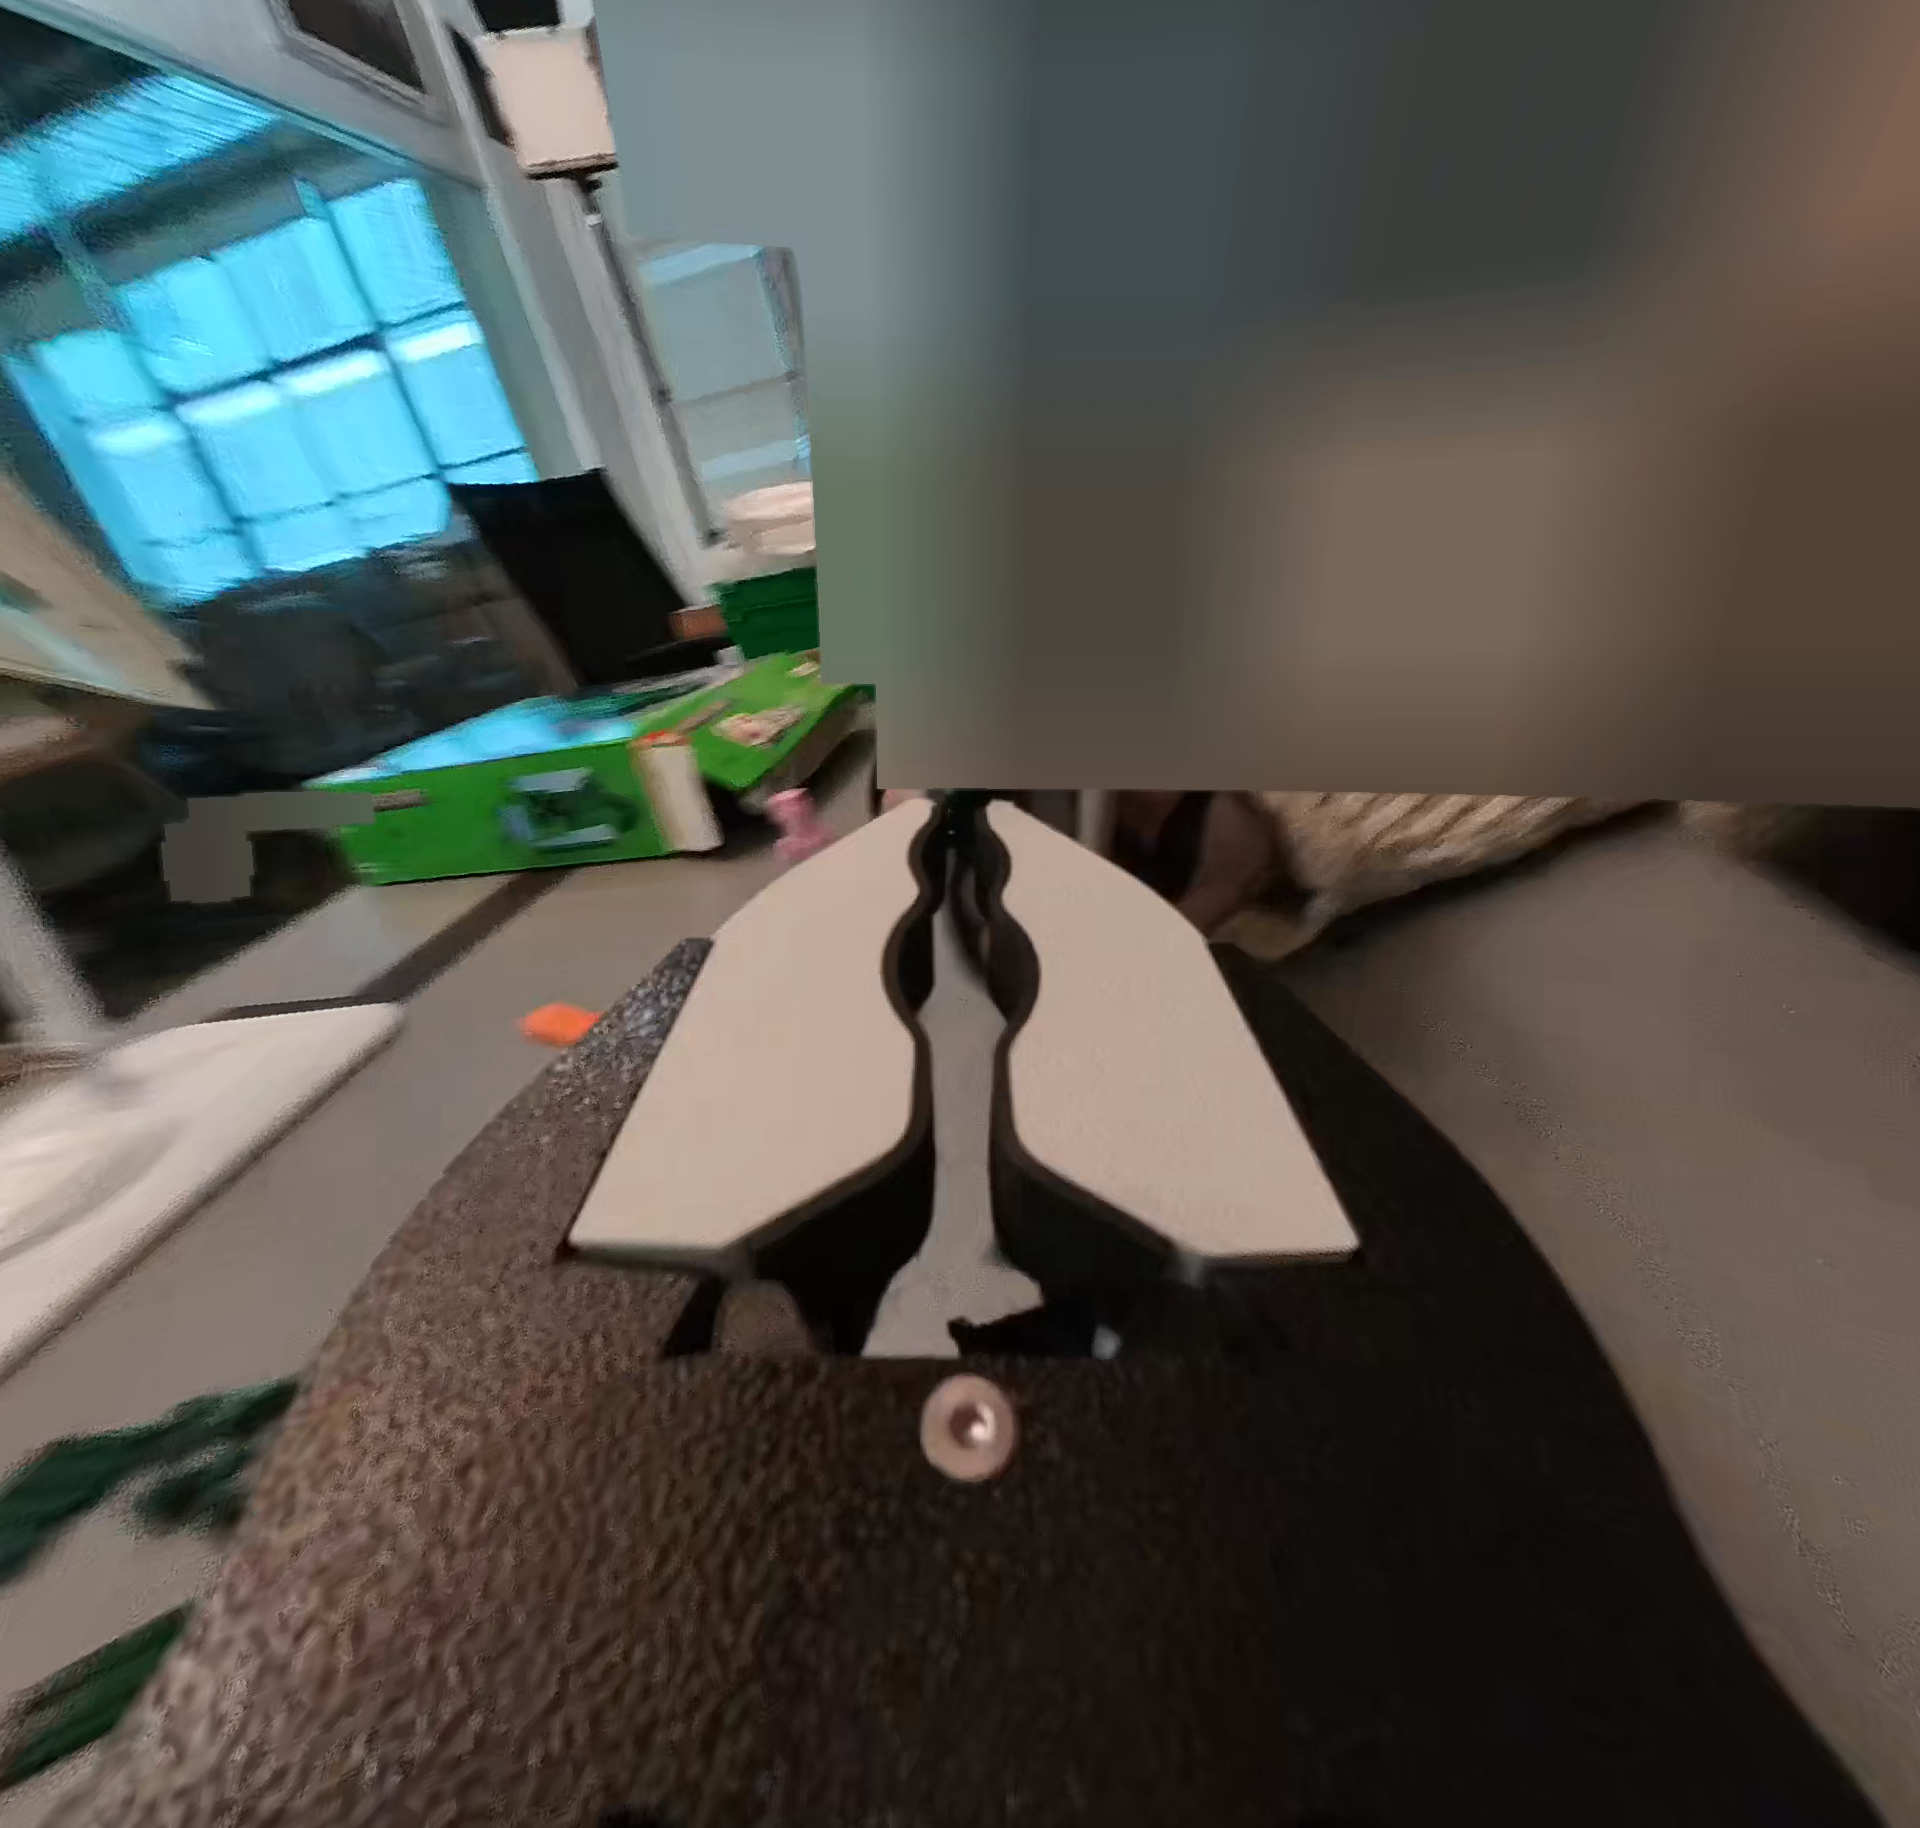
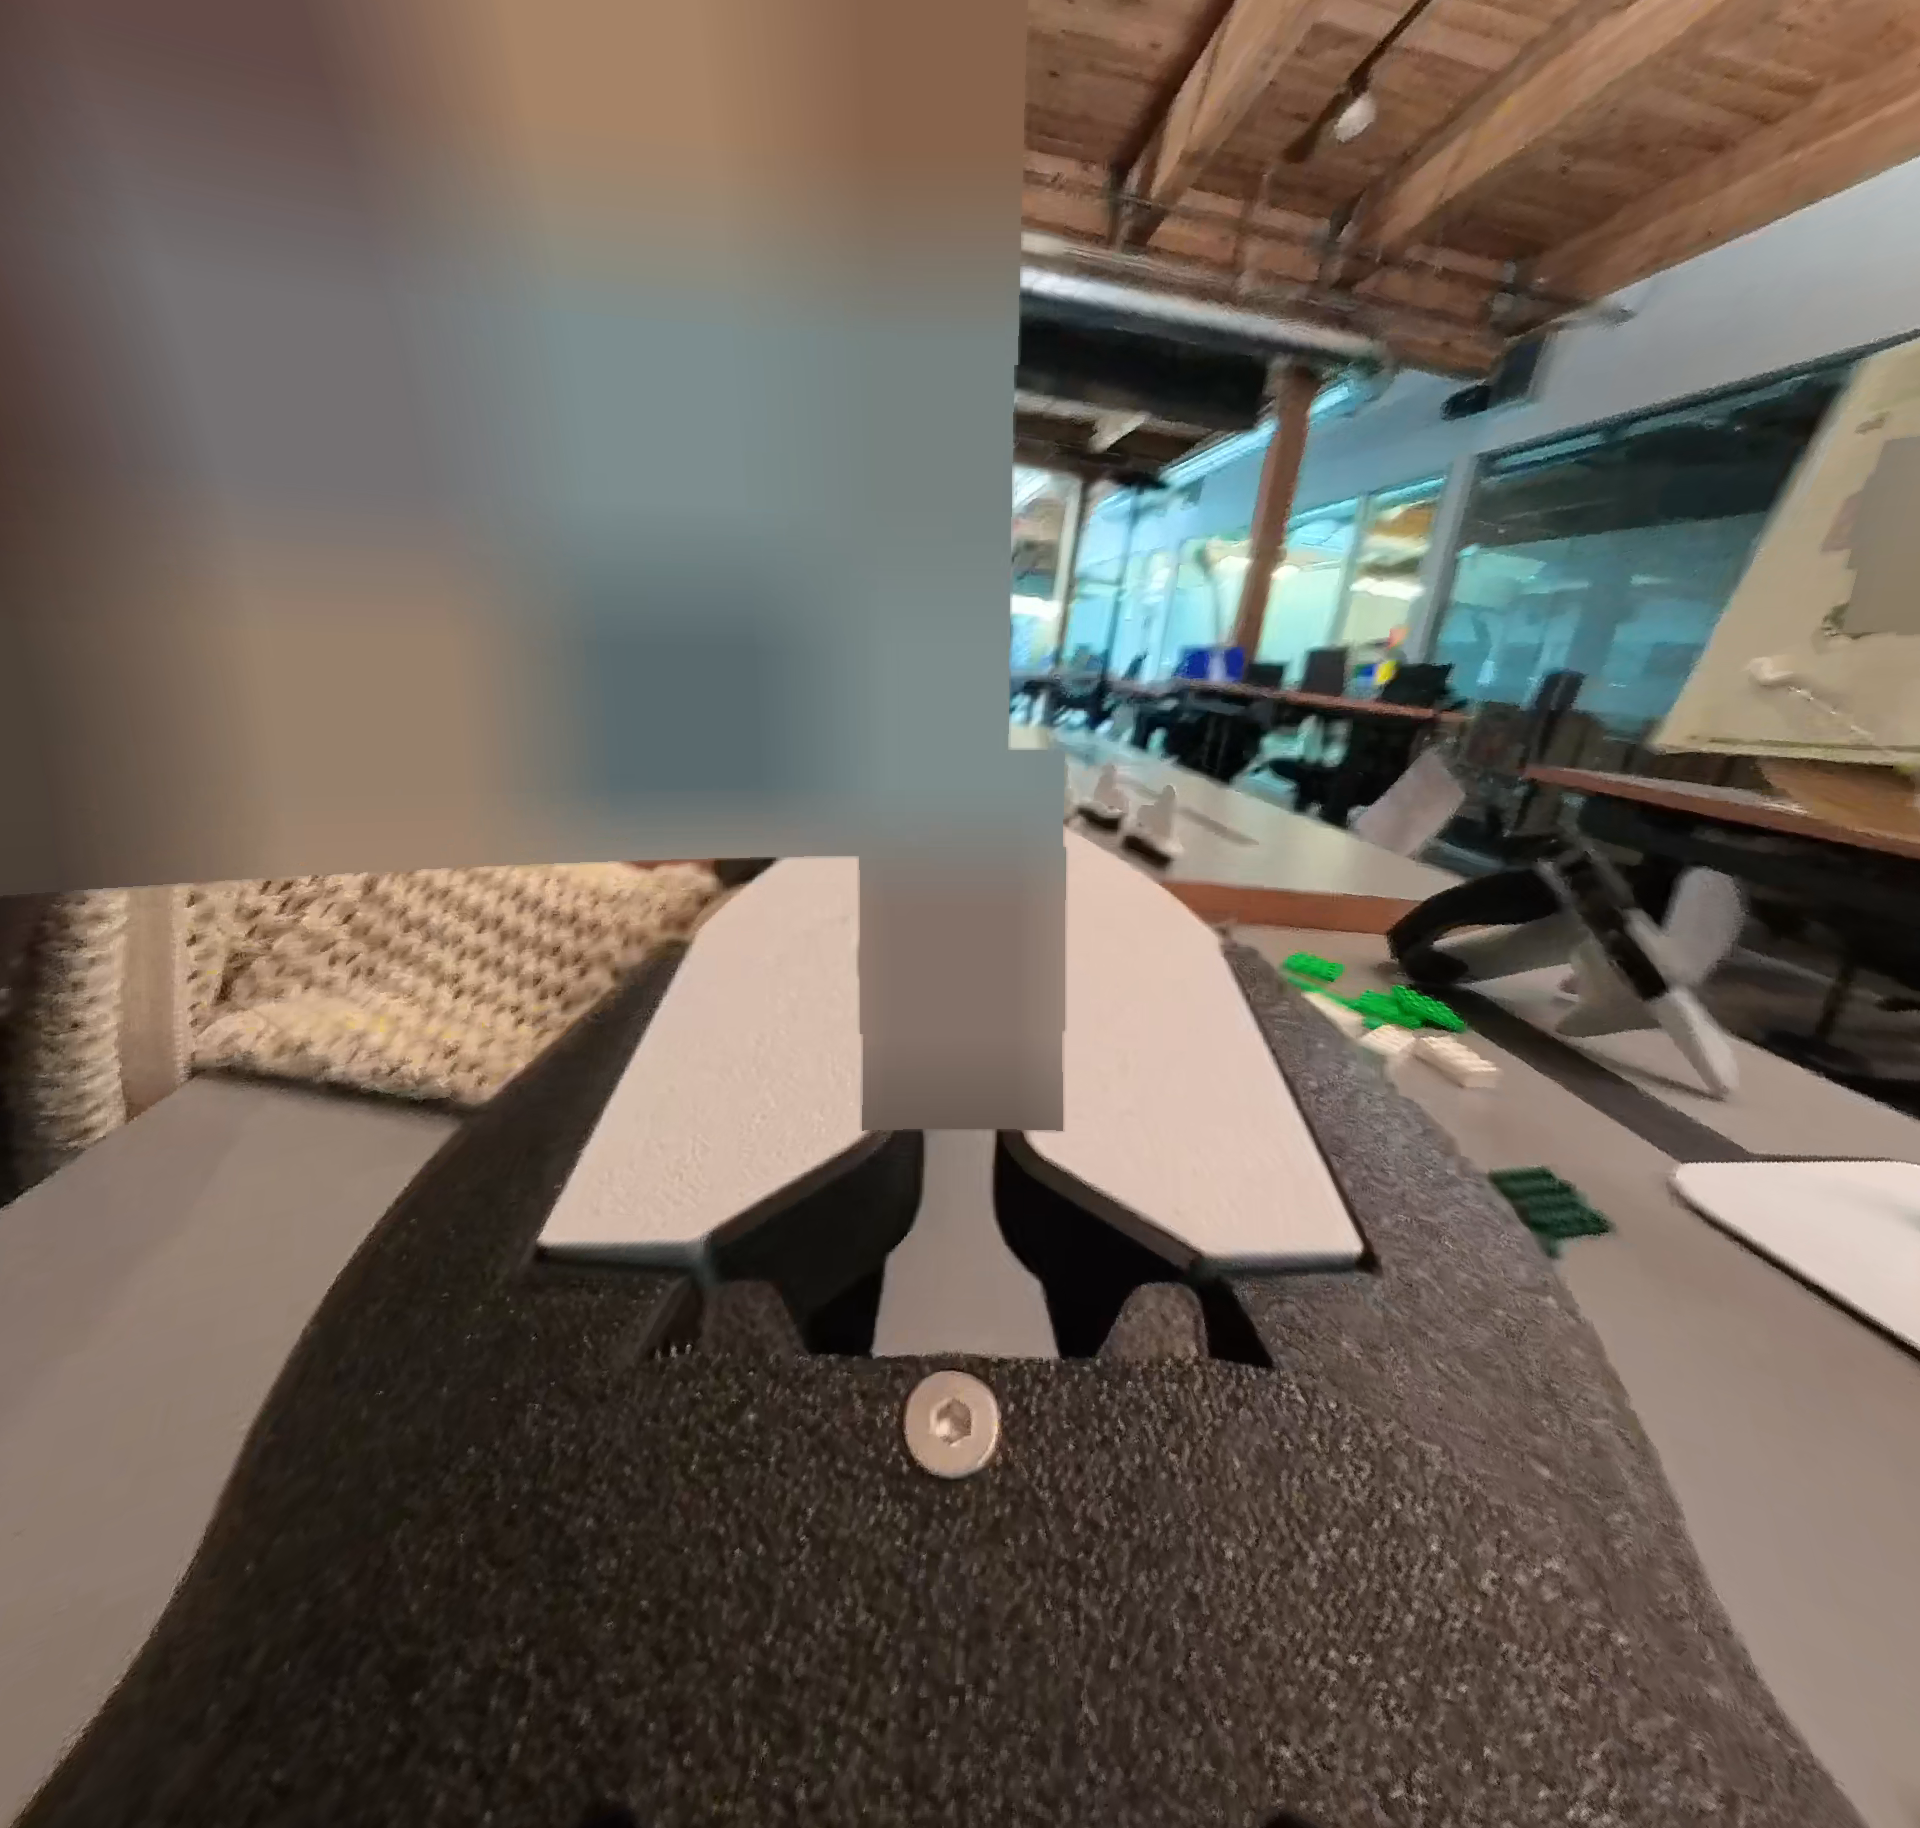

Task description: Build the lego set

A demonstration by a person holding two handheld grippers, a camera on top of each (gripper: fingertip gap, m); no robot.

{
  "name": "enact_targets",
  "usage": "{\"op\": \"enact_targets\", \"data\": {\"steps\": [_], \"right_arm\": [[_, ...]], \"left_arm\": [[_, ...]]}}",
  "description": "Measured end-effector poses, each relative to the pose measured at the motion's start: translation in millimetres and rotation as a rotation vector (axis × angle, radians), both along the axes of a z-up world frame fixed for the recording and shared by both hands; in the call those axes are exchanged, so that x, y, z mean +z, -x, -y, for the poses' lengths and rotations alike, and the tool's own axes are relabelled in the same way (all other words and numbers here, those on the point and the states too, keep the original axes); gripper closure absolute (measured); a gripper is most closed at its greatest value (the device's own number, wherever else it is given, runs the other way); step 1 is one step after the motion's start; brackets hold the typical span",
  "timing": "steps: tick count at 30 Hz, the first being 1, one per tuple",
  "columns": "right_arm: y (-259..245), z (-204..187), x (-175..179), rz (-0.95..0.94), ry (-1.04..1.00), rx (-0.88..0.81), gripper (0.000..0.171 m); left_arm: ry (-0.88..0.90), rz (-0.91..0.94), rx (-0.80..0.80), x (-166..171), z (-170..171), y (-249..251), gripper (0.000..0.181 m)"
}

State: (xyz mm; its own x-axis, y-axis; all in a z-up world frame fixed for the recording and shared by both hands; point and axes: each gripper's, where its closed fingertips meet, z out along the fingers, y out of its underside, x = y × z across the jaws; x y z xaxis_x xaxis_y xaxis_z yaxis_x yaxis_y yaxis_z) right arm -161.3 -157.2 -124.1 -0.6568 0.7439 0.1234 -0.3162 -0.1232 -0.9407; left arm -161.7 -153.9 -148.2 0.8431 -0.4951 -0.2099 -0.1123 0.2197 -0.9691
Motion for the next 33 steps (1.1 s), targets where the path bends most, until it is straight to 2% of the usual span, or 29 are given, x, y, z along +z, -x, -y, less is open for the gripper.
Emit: {"op": "enact_targets", "data": {"steps": [2,4,6,8,11,14,19,33], "right_arm": [[-4,-14,9,-0.018,0.041,-0.036,0.146],[-7,-24,-1,0.085,-0.022,-0.006,0.139],[-10,-32,-26,0.239,-0.154,0.033,0.145],[-14,-38,-51,0.404,-0.27,0.064,0.15],[-21,-35,-81,0.635,-0.367,0.124,0.152],[-25,-24,-106,0.739,-0.486,0.143,0.155],[-29,-13,-127,0.748,-0.655,0.136,0.158],[-32,-8,-142,0.836,-0.72,0.128,0.158]], "left_arm": [[-0.027,-0.256,0.18,-9,-2,18,0.177],[-0.056,-0.577,0.362,-19,-4,37,0.177],[-0.073,-0.862,0.494,-32,-5,52,0.177],[-0.073,-1.003,0.552,-41,-8,57,0.177],[-0.069,-1.062,0.565,-45,-11,57,0.178],[-0.092,-1.14,0.588,-44,-10,56,0.177],[-0.119,-1.261,0.551,-52,-11,44,0.178],[-0.146,-1.396,0.511,-61,-12,34,0.177]]}}
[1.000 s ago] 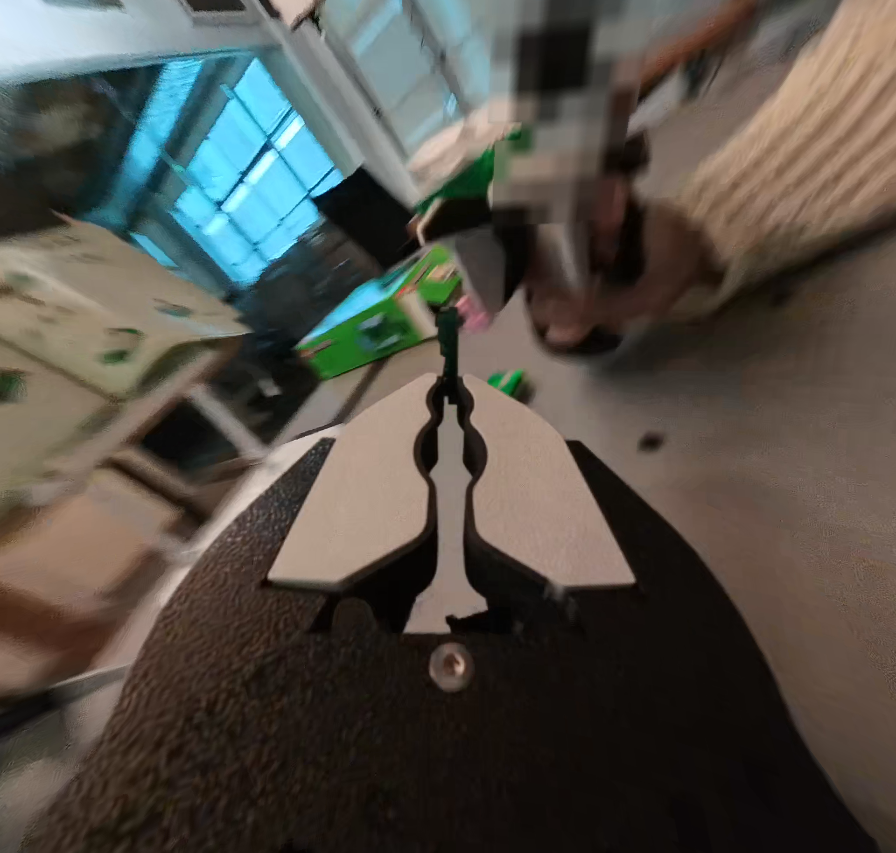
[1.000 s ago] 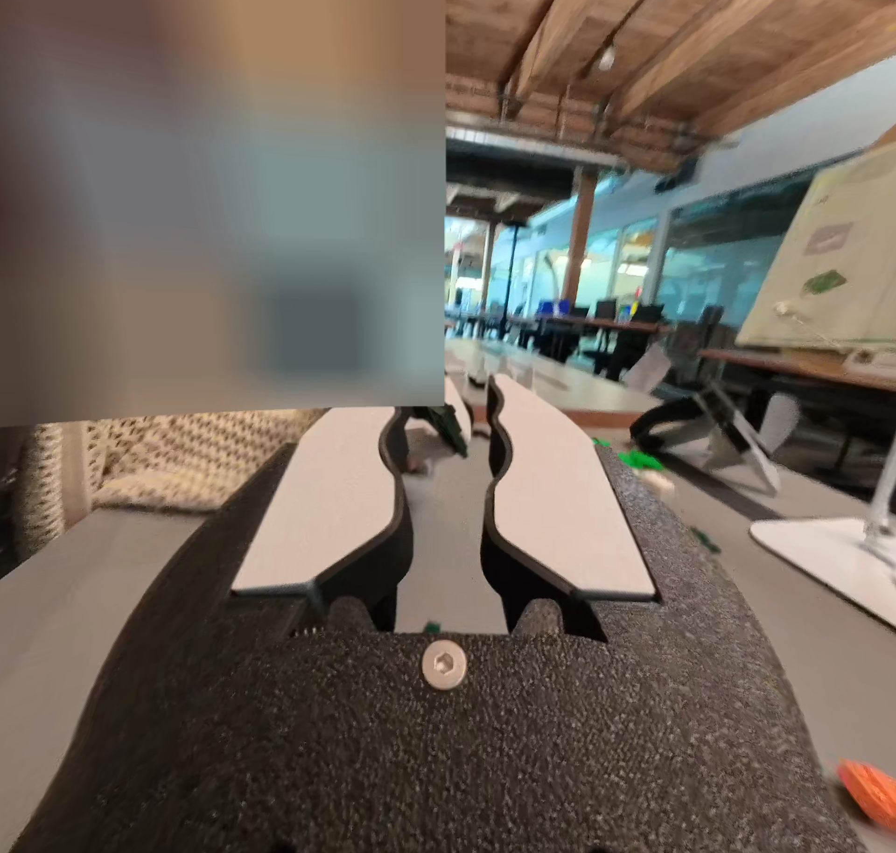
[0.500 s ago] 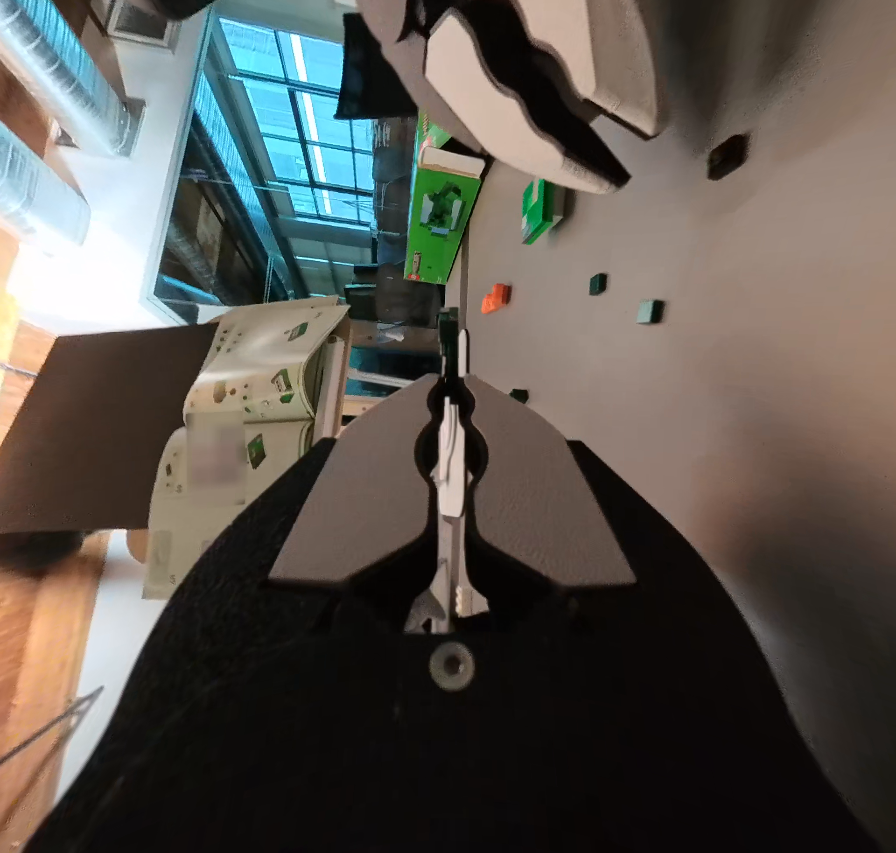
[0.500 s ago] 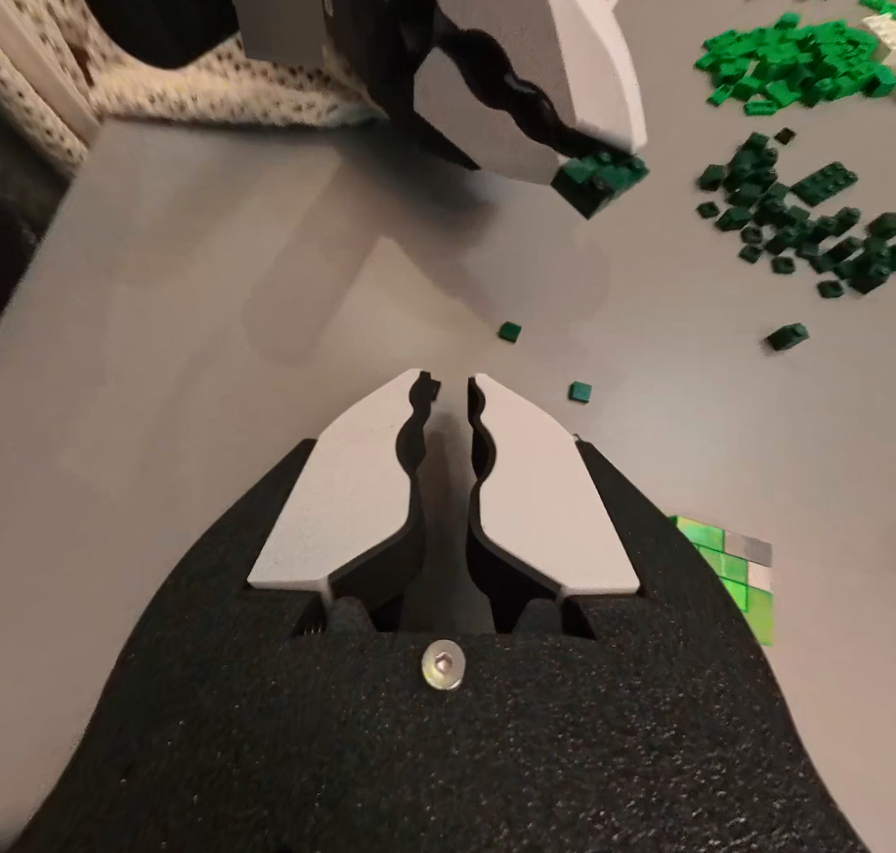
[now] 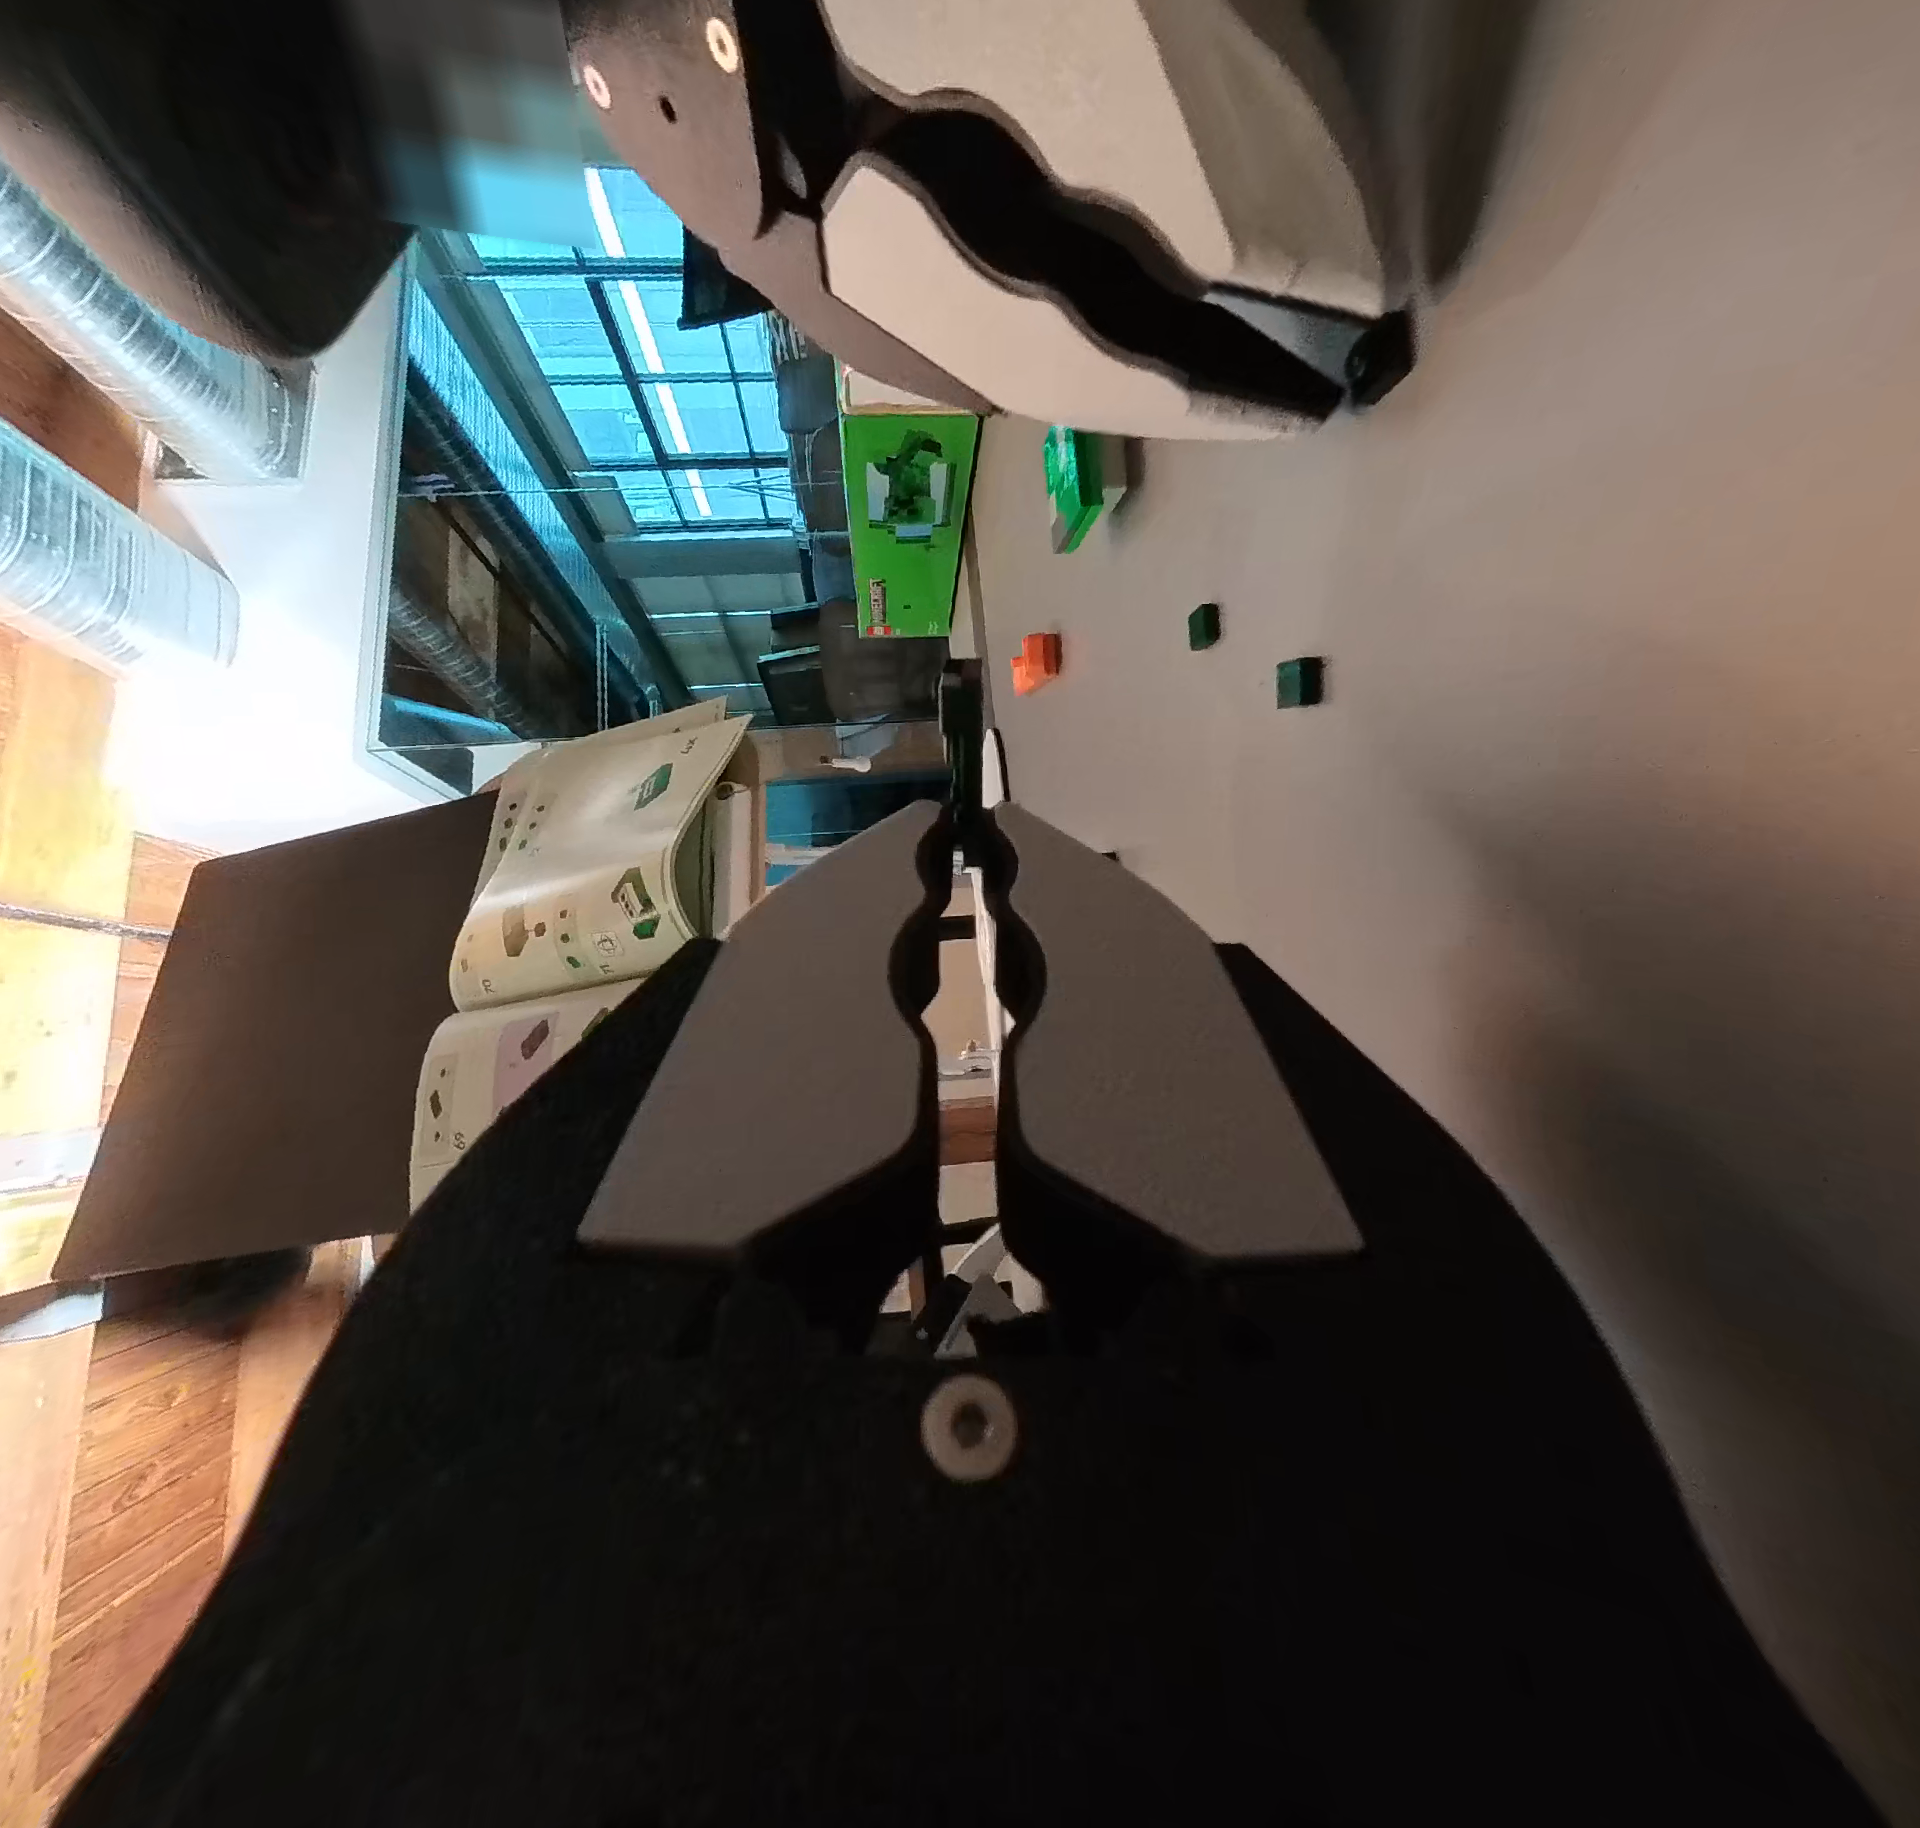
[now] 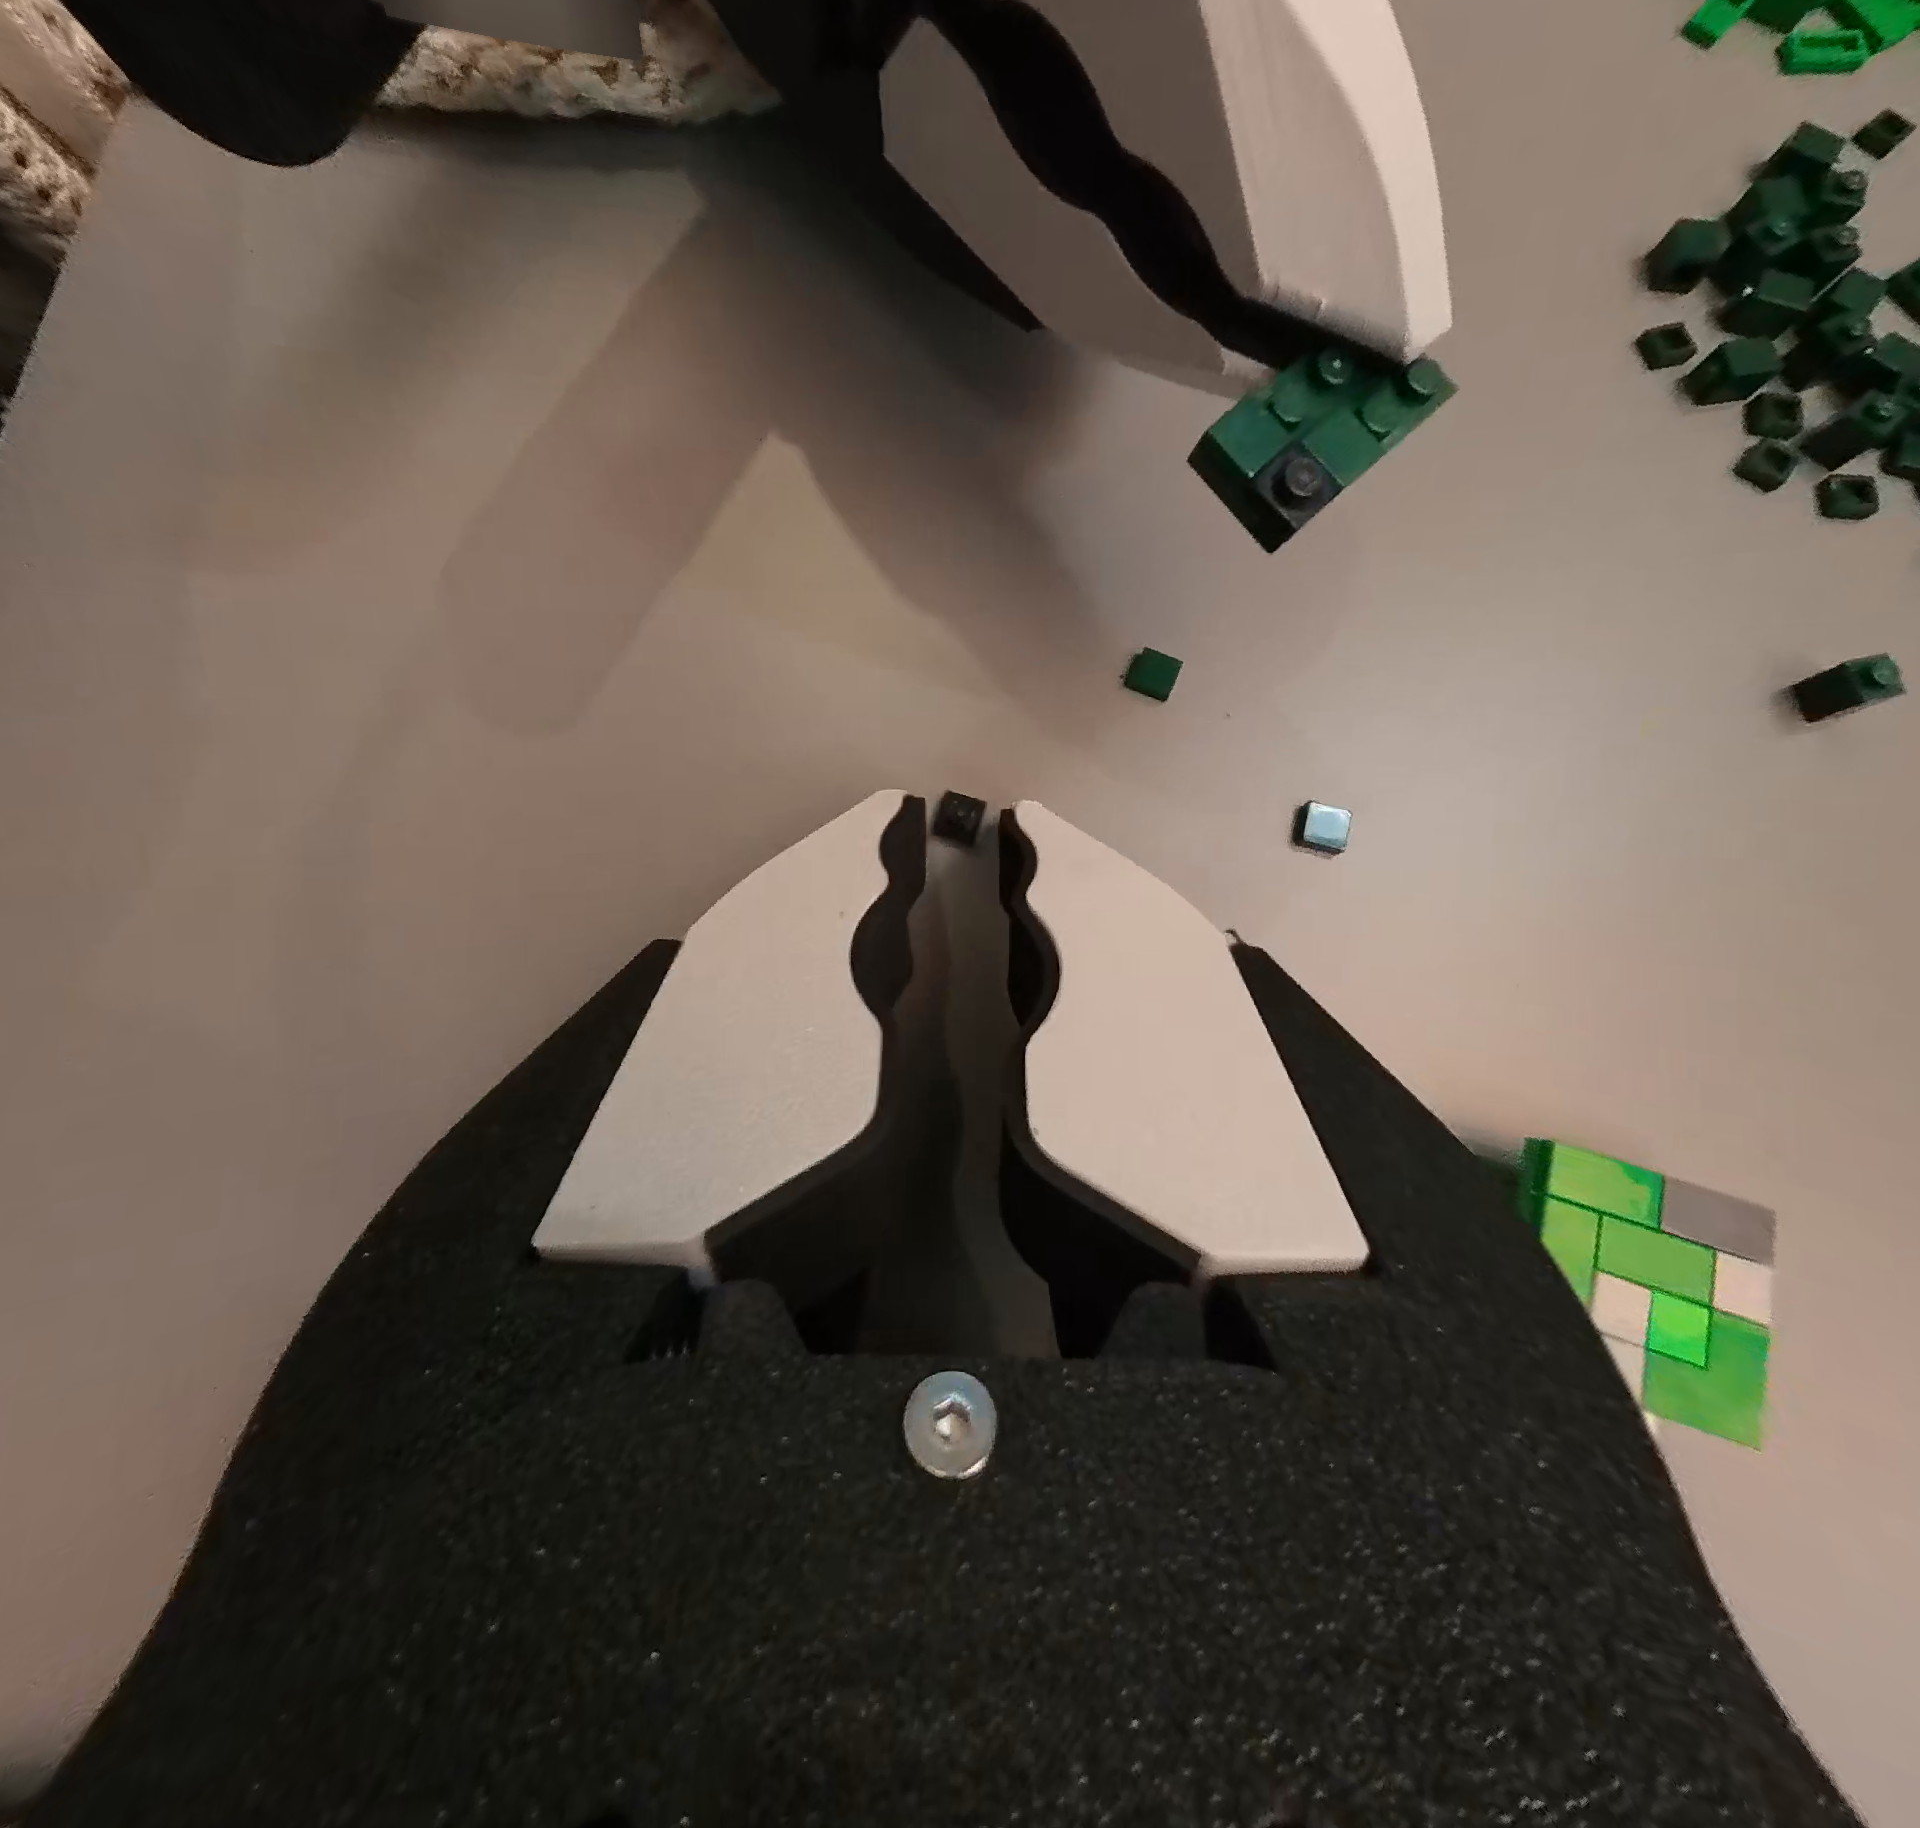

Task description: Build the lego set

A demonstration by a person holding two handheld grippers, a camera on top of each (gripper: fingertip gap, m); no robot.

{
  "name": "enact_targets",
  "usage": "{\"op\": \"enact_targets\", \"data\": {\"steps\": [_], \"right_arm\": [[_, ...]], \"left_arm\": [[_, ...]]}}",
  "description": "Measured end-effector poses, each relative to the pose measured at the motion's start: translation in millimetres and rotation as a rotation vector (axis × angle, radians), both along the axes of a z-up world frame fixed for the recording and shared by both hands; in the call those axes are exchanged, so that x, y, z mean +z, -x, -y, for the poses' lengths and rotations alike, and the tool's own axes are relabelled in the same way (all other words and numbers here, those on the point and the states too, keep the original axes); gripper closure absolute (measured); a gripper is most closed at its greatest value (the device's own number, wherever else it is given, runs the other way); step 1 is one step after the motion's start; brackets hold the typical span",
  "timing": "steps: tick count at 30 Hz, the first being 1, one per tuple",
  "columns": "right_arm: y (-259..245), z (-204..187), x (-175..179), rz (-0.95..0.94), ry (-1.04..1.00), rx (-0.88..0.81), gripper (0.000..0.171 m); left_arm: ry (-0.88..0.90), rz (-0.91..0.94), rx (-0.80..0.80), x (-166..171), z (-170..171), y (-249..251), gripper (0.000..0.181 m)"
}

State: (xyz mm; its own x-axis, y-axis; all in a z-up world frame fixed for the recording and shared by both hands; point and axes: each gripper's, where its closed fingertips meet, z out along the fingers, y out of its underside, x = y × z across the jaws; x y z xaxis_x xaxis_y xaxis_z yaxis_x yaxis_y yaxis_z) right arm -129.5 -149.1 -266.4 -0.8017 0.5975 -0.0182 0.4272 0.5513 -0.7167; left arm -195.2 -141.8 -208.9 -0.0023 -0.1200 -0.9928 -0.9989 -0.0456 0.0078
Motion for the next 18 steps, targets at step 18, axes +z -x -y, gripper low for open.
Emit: {"op": "enact_targets", "data": {"steps": [18], "right_arm": [[-4,-12,49,-0.142,0.084,0.042,0.165]], "left_arm": [[0.001,-0.012,-0.112,0,2,-25,0.177]]}}
